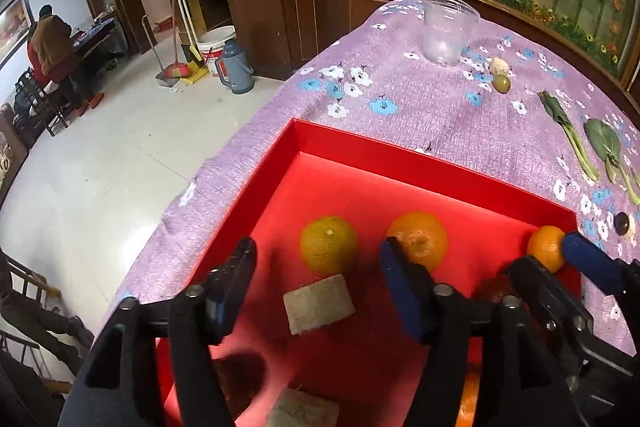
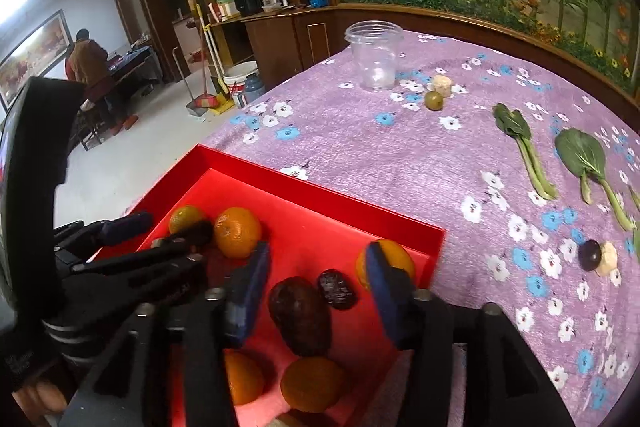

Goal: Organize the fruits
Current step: 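Move both open grippers back over the tablecloth toward the remaining items, then grasp the dark plum with the left gripper while the right gripper grasps the beige round piece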

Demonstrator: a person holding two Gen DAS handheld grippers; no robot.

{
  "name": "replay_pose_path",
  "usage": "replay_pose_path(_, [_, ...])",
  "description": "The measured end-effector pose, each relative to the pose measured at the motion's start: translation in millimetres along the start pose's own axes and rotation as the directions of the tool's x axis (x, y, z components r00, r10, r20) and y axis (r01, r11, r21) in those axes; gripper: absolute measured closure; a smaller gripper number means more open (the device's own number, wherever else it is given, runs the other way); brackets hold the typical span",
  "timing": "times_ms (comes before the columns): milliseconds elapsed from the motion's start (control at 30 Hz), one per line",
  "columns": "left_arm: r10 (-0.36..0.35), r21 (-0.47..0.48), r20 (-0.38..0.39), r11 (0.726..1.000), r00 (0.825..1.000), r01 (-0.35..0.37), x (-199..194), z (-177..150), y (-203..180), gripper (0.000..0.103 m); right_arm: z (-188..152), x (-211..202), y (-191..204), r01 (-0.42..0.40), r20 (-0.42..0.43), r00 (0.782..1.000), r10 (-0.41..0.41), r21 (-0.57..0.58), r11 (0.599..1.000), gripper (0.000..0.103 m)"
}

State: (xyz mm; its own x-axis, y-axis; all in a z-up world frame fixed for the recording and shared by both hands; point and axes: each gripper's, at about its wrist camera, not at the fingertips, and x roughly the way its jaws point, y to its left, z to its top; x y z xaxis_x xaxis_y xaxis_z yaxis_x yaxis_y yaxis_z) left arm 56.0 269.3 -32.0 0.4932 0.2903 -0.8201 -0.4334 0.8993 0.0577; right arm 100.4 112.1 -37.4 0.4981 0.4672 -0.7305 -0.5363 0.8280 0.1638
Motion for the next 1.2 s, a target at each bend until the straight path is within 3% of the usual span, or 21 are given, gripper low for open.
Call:
replay_pose_path(167, [-0.008, 0.02, 0.034, 1.0, 0.999, 0.007, -19, -2, -4, 0.033, -4, -19, -5, -0.006, 0.029, 1.0, 0.006, 0.009, 1.0, 0.032])
replay_pose_path(400, [-0.025, 0.058, 0.091, 0.998, 0.996, 0.02, -48, -10, -22, 0.026, -15, -58, -23, 0.013, 0.081, 0.997, -0.015, 0.031, 0.999, 0.015])
replay_pose_path(600, [-0.095, 0.131, 0.117, 0.988, 0.989, 0.079, -72, -30, -56, 0.011, -51, -96, -72, 0.101, 0.093, 0.99, -0.106, 0.056, 0.993, 0.007])
replay_pose_path(800, [-0.192, 0.317, 0.047, 0.933, 0.98, 0.168, -73, -54, -131, 0.01, -93, -114, -174, 0.244, 0.002, 0.967, -0.253, 0.263, 0.933, 0.007])
replay_pose_path(867, [-0.212, 0.374, 0.025, 0.908, 0.977, 0.187, -72, -60, -154, 0.01, -95, -118, -200, 0.268, -0.002, 0.959, -0.282, 0.321, 0.908, 0.007])
replay_pose_path(967, [-0.214, 0.416, 0.018, 0.89, 0.977, 0.187, -70, -67, -178, 0.01, -85, -115, -218, 0.279, 0.012, 0.954, -0.3, 0.33, 0.902, 0.007])
replay_pose_path(1033, [-0.223, 0.418, 0.011, 0.887, 0.975, 0.198, -69, -68, -186, 0.01, -74, -103, -224, 0.285, 0.007, 0.953, -0.303, 0.318, 0.904, 0.009])
replay_pose_path(1100, [-0.226, 0.412, 0.009, 0.889, 0.974, 0.202, -68, -68, -189, 0.01, -63, -90, -231, 0.287, -0.001, 0.954, -0.301, 0.307, 0.907, 0.029])
replay_pose_path(1200, [-0.22, 0.403, 0.002, 0.893, 0.975, 0.201, -64, -65, -191, 0.01, -47, -65, -239, 0.308, -0.031, 0.949, -0.313, 0.286, 0.907, 0.042])
